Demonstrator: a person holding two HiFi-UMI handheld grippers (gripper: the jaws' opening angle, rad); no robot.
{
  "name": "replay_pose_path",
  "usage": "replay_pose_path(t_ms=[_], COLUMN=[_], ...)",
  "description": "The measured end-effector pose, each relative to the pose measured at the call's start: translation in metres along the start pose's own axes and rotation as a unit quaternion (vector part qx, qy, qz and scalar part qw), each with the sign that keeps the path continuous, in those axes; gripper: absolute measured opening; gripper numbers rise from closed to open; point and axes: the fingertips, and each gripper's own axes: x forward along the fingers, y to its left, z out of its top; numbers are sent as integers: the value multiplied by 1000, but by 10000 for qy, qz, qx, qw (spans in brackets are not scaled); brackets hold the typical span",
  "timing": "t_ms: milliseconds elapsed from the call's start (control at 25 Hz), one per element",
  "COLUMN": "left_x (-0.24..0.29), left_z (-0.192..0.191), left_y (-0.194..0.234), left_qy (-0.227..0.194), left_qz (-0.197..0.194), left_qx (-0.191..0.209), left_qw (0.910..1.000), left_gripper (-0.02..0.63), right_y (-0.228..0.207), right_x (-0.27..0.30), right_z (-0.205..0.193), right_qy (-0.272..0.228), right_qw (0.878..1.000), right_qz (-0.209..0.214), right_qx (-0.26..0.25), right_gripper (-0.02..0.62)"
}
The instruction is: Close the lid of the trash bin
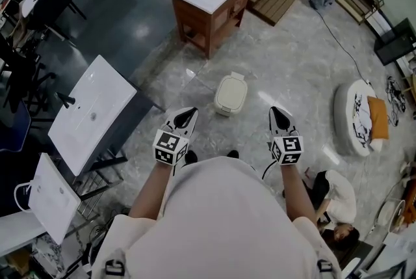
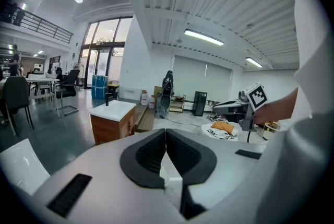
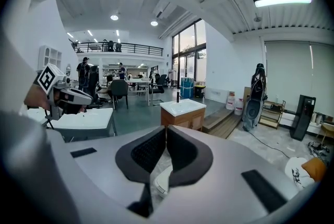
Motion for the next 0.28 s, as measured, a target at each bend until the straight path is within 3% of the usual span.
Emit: replay_pose_path(t_ms=[280], left_x=[3], left_z=[-4], left_y=[6], left_qy=[4], left_qz=[29], left_qx=[-46], left_qw=[10000], left_gripper=[18], right_y=[2], right_x=[6], right_z=[3], right_qy=[-14], right_qw=[10000], right_qz=[58], right_qx=[-50], right_gripper=[34])
